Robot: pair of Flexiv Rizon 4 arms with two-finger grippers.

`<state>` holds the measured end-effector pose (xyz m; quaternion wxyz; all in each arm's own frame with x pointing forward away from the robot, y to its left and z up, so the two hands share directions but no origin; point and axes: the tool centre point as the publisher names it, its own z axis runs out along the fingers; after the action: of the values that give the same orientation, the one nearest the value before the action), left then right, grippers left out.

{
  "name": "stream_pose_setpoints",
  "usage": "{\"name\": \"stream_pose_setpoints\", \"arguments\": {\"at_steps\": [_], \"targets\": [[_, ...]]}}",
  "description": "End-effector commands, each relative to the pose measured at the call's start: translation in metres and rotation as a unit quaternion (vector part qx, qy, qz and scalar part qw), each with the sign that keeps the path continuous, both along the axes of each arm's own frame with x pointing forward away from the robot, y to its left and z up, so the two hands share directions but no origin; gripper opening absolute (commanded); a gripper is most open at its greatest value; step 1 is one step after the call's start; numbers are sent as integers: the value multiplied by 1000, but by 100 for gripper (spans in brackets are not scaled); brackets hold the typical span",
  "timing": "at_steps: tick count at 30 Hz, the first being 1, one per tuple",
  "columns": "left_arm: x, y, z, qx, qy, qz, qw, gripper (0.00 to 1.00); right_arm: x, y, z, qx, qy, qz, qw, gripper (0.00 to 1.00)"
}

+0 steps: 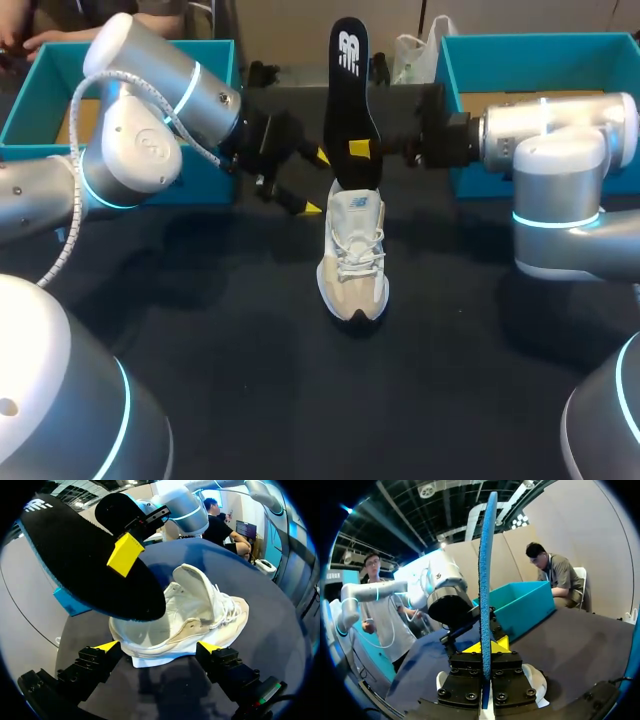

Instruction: Take the shoe out of the shoebox, open the shoe tongue, remove and reinsert the insole, then place the shoe into the shoebox

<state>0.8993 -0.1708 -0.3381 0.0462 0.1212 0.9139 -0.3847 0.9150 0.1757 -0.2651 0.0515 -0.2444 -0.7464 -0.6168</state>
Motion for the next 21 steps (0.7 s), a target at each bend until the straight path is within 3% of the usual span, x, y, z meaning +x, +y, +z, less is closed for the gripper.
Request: {"name": "stream_pose_setpoints", "arguments": {"at_steps": [1,21], "targets": [[0,-1,1,2,0,0,1000,100,7,8,-6,0,2,9,1000,0],[0,-1,1,2,0,0,1000,100,9,5,-32,4,13,31,999,0]]}}
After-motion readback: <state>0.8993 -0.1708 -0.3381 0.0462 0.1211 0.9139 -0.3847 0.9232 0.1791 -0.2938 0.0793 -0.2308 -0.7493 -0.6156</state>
